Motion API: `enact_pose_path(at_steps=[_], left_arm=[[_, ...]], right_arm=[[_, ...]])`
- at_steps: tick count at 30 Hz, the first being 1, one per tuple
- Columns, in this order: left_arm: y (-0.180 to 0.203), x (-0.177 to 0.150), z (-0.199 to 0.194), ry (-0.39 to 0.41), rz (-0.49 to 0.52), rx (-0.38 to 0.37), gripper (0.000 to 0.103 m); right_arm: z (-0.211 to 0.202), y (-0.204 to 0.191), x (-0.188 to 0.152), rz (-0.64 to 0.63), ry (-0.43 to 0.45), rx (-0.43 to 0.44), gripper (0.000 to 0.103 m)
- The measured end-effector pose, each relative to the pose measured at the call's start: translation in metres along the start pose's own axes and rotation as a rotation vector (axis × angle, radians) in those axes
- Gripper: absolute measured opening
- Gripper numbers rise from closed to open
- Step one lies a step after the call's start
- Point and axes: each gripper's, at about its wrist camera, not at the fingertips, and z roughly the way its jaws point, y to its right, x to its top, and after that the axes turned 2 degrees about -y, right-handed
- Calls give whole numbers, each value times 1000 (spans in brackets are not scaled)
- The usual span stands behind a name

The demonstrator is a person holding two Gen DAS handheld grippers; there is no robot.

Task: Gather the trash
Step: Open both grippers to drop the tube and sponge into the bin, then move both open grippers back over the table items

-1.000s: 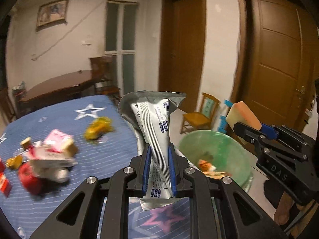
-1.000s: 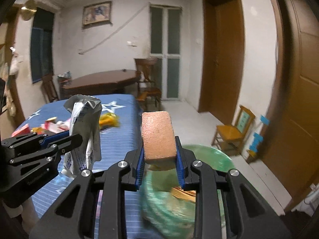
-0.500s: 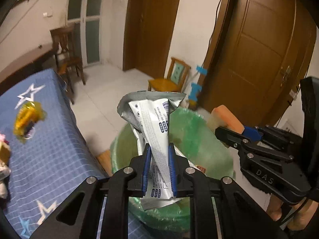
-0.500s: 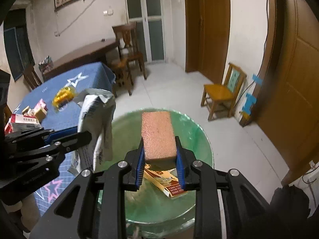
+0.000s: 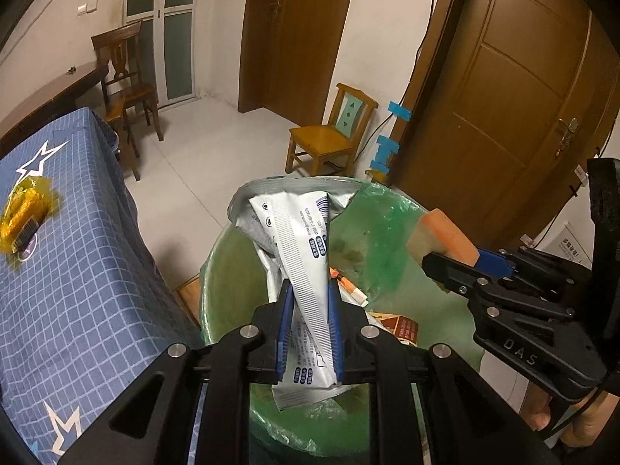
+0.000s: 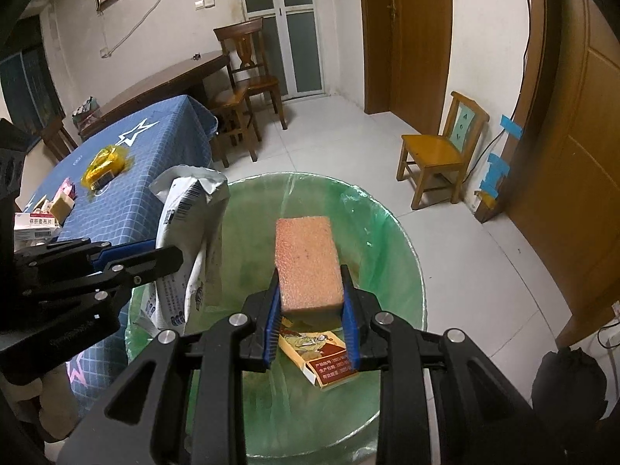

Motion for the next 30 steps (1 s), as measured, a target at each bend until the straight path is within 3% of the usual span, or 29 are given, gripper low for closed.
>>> enact_pose_path(at_steps=[6, 7, 10, 11, 21, 25, 30], left_arm=[[1, -1, 2, -5, -8, 16, 19], [1, -3, -1, -5, -9, 23, 22], [-5, -3, 2, -2, -13, 53, 58], [-6, -3, 1, 3, -15, 55, 65], [-10, -13, -11, 7, -13, 38, 65], [-16, -22, -39, 45, -12, 52, 65], [-47, -47, -92, 97, -44, 80, 65]], right_arm=[[3, 7, 3, -1, 3, 4, 27], [3, 7, 3, 0, 4, 2, 28], [0, 15, 4, 32, 19, 27, 56], [-1, 17, 4, 39, 30, 25, 56], [-21, 19, 4, 49, 77, 18, 56], [-51, 2, -1, 17, 150, 17, 56], [-79, -37, -8, -34, 224, 84, 59]])
